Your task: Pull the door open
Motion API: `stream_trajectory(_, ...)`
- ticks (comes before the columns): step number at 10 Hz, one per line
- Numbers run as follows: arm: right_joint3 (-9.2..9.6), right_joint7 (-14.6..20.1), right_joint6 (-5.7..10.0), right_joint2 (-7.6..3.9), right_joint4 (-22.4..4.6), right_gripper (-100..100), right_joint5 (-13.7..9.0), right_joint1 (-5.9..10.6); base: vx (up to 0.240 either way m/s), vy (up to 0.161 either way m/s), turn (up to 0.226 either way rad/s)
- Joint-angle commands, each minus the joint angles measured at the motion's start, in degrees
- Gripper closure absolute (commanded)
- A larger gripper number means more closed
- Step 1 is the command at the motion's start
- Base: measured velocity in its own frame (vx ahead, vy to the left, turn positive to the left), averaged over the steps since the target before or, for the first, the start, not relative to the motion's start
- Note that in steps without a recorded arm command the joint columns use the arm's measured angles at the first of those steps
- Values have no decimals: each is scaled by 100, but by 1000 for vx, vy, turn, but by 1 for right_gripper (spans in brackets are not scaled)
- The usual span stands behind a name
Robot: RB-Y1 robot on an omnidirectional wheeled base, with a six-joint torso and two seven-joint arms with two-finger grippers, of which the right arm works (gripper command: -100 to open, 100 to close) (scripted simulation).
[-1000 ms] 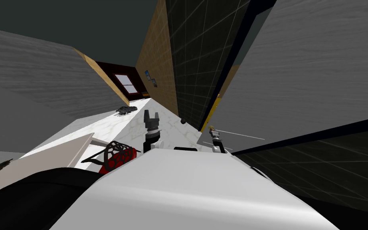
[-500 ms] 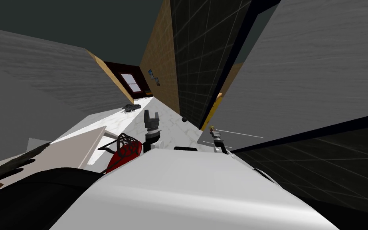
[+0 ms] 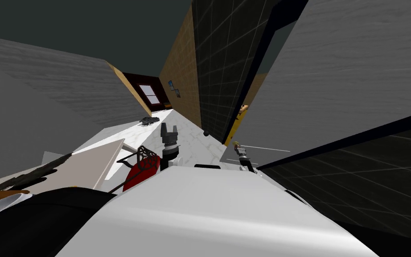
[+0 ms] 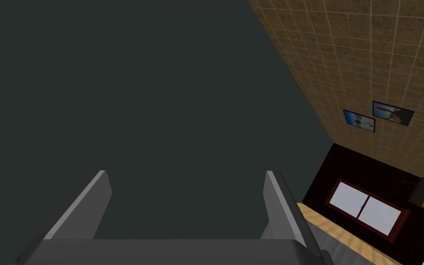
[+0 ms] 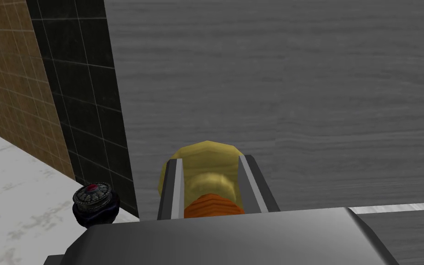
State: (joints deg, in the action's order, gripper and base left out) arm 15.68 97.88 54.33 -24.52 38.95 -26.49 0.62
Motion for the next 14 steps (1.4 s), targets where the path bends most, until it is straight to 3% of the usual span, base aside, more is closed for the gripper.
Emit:
stream_trajectory(1, 148, 161, 1, -77, -65, 100, 70, -131, -120, -29, 126)
stream_trajectory(5, 247, 293, 66, -158, -70, 100, 125, -204, -141, -35, 54)
stream_trajectory(6, 177, 239, 144, -184, 50, 100, 103, -158, -55, 0, -9)
stream_trajectory(12, 587, 674, 615, -501, -7, 100, 318, -523, -195, -66, 116)
stream_trajectory(14, 587, 674, 615, -501, -7, 100, 318, -523, -97, -35, 17)
